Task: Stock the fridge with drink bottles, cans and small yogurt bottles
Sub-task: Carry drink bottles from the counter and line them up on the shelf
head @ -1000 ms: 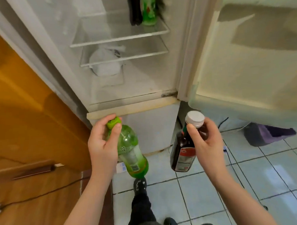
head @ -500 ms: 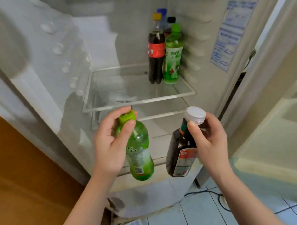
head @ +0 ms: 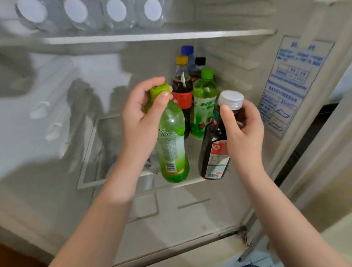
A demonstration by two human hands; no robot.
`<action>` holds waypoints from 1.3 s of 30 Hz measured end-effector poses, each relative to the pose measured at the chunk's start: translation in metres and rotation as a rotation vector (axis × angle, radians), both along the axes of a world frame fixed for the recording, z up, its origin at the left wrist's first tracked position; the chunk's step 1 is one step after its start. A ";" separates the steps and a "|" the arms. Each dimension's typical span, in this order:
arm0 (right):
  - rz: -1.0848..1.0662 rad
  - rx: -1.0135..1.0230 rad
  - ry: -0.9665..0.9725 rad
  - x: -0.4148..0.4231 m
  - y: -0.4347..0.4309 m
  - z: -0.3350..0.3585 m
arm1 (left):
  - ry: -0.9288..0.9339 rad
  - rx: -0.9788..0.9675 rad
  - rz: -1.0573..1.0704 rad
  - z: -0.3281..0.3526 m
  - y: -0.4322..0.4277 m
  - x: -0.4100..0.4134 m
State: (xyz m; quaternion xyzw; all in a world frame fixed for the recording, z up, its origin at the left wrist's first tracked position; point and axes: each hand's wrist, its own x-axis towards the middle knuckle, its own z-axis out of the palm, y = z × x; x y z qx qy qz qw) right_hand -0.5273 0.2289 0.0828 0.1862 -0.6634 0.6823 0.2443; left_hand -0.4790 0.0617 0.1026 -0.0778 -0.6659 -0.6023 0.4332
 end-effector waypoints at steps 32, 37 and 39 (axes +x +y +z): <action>0.036 0.383 -0.177 -0.074 -0.014 -0.100 | -0.609 -0.326 -0.035 -0.123 0.000 -0.068; 0.063 0.364 -0.179 -0.072 -0.011 -0.101 | -0.592 -0.260 -0.047 -0.123 0.004 -0.071; 0.061 0.373 -0.204 -0.071 -0.009 -0.099 | -0.597 -0.266 -0.021 -0.125 0.005 -0.070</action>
